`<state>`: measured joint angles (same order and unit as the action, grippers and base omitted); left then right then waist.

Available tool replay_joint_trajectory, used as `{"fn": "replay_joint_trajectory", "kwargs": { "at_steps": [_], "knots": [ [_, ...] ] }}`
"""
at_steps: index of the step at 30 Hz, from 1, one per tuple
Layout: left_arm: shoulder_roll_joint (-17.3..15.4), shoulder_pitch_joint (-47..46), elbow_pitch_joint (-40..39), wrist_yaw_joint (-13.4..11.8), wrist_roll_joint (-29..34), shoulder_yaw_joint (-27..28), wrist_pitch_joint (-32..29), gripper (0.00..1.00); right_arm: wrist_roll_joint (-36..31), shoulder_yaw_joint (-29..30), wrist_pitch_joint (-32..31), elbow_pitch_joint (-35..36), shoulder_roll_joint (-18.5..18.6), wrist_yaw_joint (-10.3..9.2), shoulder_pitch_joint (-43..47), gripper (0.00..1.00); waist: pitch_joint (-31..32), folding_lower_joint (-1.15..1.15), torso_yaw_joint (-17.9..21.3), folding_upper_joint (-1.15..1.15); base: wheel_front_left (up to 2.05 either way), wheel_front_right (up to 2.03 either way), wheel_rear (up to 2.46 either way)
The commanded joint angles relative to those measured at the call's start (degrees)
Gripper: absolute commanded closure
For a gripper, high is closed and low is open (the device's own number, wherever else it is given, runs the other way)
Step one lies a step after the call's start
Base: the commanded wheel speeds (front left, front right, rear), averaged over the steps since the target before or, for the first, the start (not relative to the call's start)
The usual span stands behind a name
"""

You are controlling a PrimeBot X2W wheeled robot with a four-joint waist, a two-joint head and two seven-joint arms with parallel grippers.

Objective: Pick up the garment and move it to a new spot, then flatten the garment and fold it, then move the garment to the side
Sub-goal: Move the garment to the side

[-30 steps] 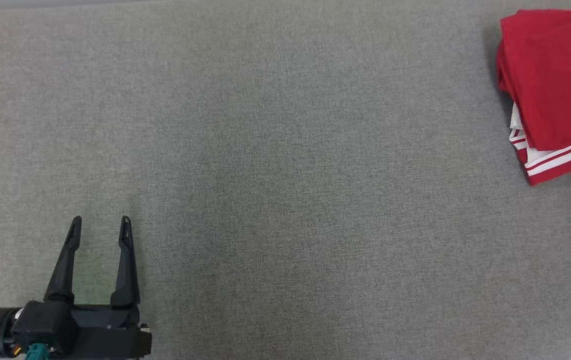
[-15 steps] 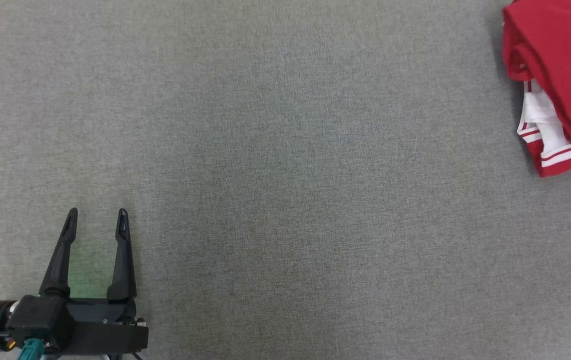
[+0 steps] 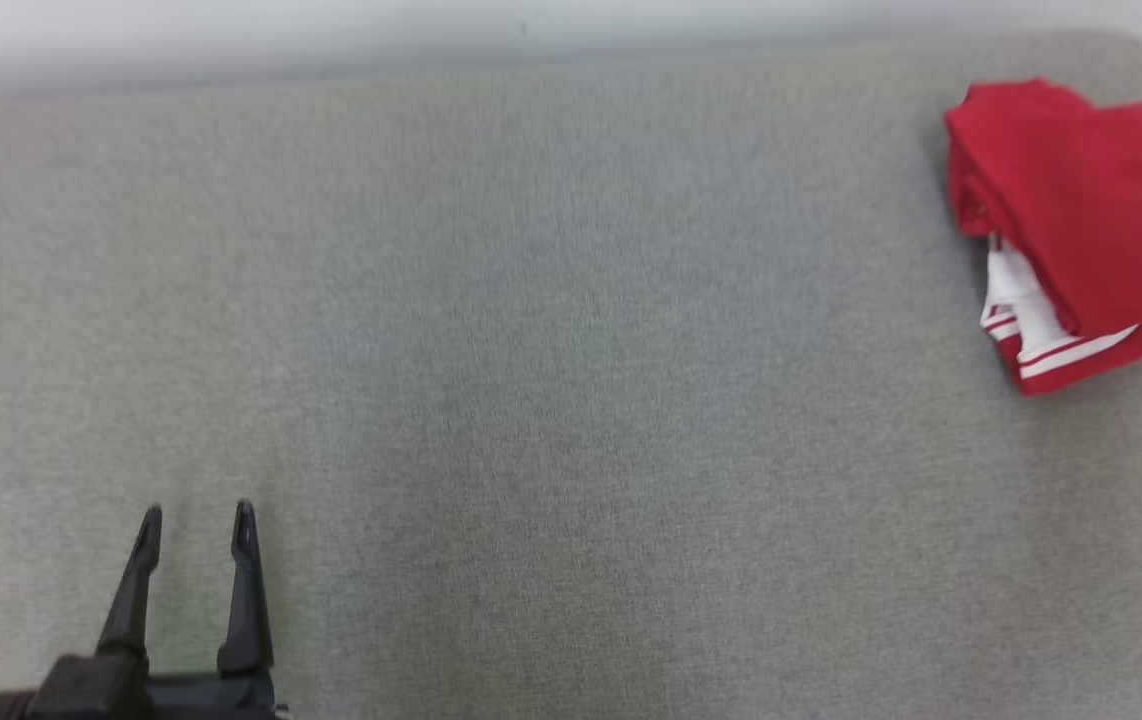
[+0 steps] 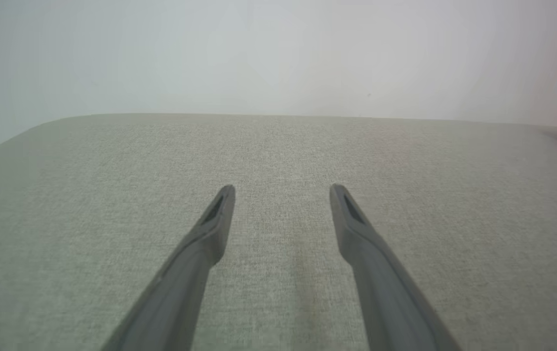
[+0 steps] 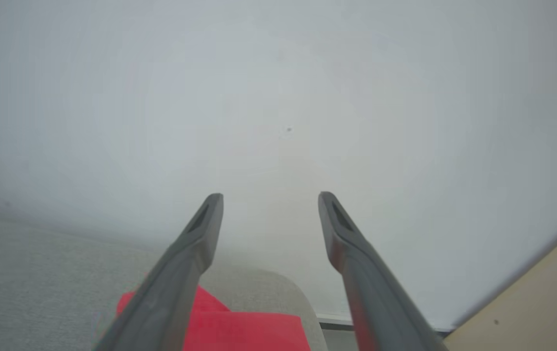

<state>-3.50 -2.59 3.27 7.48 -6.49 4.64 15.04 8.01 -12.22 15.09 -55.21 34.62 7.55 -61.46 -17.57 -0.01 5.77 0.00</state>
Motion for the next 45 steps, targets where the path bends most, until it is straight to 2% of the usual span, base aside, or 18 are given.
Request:
{"fn": "replay_joint_trajectory", "kwargs": {
  "at_steps": [1,5,11,12,13,25,33,45],
  "knots": [
    [0.32,1.43,0.45,-0.32,-0.34,0.46,0.08,0.0,0.74,1.71,0.07,3.83,-1.88,-0.14,4.2,0.0,4.35,0.01,-0.31,0.0,0.0,0.0,0.0],
    [0.54,3.58,1.53,-0.45,-0.8,1.23,0.08,0.0,-0.9,5.08,0.08,14.66,-7.83,-0.14,15.18,0.0,8.57,0.01,-1.04,0.0,0.0,0.0,0.0],
    [0.61,5.4,2.78,-0.63,-0.89,0.9,0.08,0.0,-1.58,7.89,0.09,24.69,-15.03,-0.14,27.95,0.0,12.5,0.01,-2.44,0.0,0.0,0.0,0.0],
    [0.61,5.4,2.78,-0.63,-0.89,0.9,0.08,0.0,-1.58,7.89,0.09,24.69,-15.03,-0.14,27.95,0.0,12.5,0.01,-2.44,0.0,0.0,0.0,0.0],
    [0.65,5.84,3.27,-0.95,-1.42,0.17,0.08,0.0,-1.62,8.99,0.1,28.97,-18.19,-0.14,34.33,0.0,14.27,0.01,-3.1,0.0,0.0,0.0,0.0],
    [0.65,8.0,3.67,-1.89,-1.76,-0.8,0.08,0.0,-3.34,13.63,0.1,42.88,-27.81,-0.14,55.43,0.0,17.35,0.01,-4.27,0.0,0.0,0.0,0.0],
    [0.64,8.62,3.61,-2.41,-1.76,-0.75,0.08,0.0,-4.67,13.43,0.09,47.18,-31.01,-0.14,63.95,0.0,17.97,0.01,-4.11,0.0,0.0,0.0,0.0],
    [0.65,9.53,5.36,-2.05,-0.73,-1.42,0.08,0.0,-4.51,14.05,0.09,47.41,-31.8,-0.14,66.25,0.0,18.62,0.01,-4.46,0.0,0.0,0.0,0.0]
  ]
}}
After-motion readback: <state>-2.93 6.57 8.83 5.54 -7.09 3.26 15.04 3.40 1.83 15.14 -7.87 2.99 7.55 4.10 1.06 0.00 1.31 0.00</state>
